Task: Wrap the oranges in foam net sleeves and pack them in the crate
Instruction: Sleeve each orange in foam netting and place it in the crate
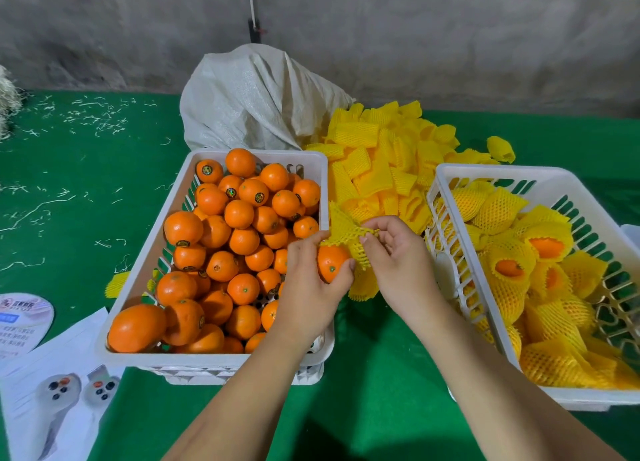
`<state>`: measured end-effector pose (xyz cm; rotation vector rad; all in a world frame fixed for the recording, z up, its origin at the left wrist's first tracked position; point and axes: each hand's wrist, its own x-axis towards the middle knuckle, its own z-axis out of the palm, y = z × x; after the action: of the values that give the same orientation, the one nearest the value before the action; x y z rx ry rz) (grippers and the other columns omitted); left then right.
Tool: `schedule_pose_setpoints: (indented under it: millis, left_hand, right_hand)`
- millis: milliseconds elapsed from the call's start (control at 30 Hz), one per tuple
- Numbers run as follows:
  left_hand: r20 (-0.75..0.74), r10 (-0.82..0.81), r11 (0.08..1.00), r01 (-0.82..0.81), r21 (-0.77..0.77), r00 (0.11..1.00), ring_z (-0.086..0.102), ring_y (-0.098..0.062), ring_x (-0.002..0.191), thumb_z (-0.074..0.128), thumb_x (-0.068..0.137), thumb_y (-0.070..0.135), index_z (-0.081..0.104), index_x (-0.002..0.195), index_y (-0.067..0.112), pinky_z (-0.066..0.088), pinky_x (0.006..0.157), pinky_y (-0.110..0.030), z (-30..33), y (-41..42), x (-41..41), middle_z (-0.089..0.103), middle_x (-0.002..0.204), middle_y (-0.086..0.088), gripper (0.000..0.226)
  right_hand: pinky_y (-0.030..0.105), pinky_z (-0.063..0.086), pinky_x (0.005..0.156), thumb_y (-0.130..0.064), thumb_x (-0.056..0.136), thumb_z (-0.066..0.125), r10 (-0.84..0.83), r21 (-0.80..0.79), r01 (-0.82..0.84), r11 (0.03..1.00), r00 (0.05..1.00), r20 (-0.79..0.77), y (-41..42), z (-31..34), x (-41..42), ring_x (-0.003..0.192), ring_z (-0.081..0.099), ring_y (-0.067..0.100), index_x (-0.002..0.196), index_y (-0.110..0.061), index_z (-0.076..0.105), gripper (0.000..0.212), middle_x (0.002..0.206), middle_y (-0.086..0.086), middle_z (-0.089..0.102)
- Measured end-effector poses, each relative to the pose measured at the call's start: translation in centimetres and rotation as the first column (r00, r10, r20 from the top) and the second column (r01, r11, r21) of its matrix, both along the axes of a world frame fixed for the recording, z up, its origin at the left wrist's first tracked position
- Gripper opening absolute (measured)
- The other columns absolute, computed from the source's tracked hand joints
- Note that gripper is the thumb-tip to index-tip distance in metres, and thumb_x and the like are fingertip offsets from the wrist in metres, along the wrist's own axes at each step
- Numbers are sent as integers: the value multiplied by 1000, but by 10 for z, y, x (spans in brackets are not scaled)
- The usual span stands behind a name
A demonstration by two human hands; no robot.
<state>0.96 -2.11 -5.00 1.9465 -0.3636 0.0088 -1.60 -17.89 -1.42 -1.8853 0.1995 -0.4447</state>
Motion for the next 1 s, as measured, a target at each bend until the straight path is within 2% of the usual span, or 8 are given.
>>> schedule_pose_setpoints:
  millis: [67, 167, 233, 333, 433, 600, 733, 1000]
  left_hand:
    - [-39, 72, 997, -73, -34, 997, 41, 22, 119, 63, 89, 61, 48, 143, 32, 35, 93, 1, 2, -4, 1, 46, 133, 6, 64]
    - [-229, 159, 943, -217, -254, 960, 60, -19, 120, 60, 89, 43, 51, 134, 25, 52, 104, -44, 6, -6, 4, 58, 129, -12, 50]
    - [-389, 142, 860, -308, -407, 910, 66, -27, 113, 59, 95, 32, 51, 130, 24, 58, 97, -51, 12, -9, 0, 62, 125, -18, 36]
    - [-555, -146, 688, -319, -652, 819, 73, -23, 101, 64, 99, 32, 54, 132, 16, 63, 83, -36, 24, -13, -11, 72, 110, -12, 38]
    - [-498, -381, 583, -215, -784, 779, 55, -46, 133, 54, 97, 21, 43, 149, -1, 42, 118, -59, 27, -9, -18, 58, 136, -31, 57]
    - [-533, -328, 635, -235, -736, 780, 70, -28, 114, 68, 98, 6, 44, 148, 13, 58, 94, -42, 30, -5, -32, 64, 137, -23, 56]
    - [-380, 184, 796, -364, -484, 907, 69, 5, 87, 74, 97, 6, 50, 131, 11, 54, 72, -13, 21, -11, -39, 66, 113, -2, 42]
    - [-186, 358, 853, -401, -335, 915, 64, -19, 97, 77, 75, 30, 46, 107, 50, 56, 78, -41, 3, 0, -44, 62, 107, -2, 49]
  right_hand:
    - [30, 53, 67, -32, 100, 62, 57, -123, -55, 991, 998, 19, 4, 1, -5, 77, 63, 7, 107, -36, 64, 8, 85, -15, 66]
    - [15, 49, 75, -42, 100, 57, 165, -337, -126, 933, 982, 89, 13, 2, -16, 88, 62, -1, 117, -33, 66, 22, 100, -19, 66]
    - [14, 47, 79, -35, 101, 60, 240, -402, -172, 899, 963, 124, 21, -4, -23, 93, 58, -2, 125, -25, 66, 27, 106, -17, 62]
    - [23, 47, 78, -19, 96, 68, 278, -386, -233, 892, 958, 64, 26, -13, -28, 89, 54, 8, 134, -25, 56, 40, 94, -12, 53]
    - [30, 49, 81, -20, 95, 67, 170, -363, -113, 925, 977, 129, 25, -12, -30, 91, 54, 10, 131, -22, 59, 37, 96, -8, 51]
    - [19, 49, 85, -18, 96, 60, 47, -431, 80, 899, 960, 277, 19, -2, -31, 102, 57, 12, 116, -9, 72, 25, 115, 4, 58]
    - [7, 40, 72, -9, 93, 64, 37, -420, 54, 906, 978, 204, 18, 0, -40, 81, 52, 1, 107, -8, 72, 17, 98, -5, 60]
    - [14, 45, 73, -9, 86, 65, 190, -293, -135, 947, 967, 168, 43, -10, -57, 85, 54, 1, 106, -12, 68, 20, 101, -12, 57]
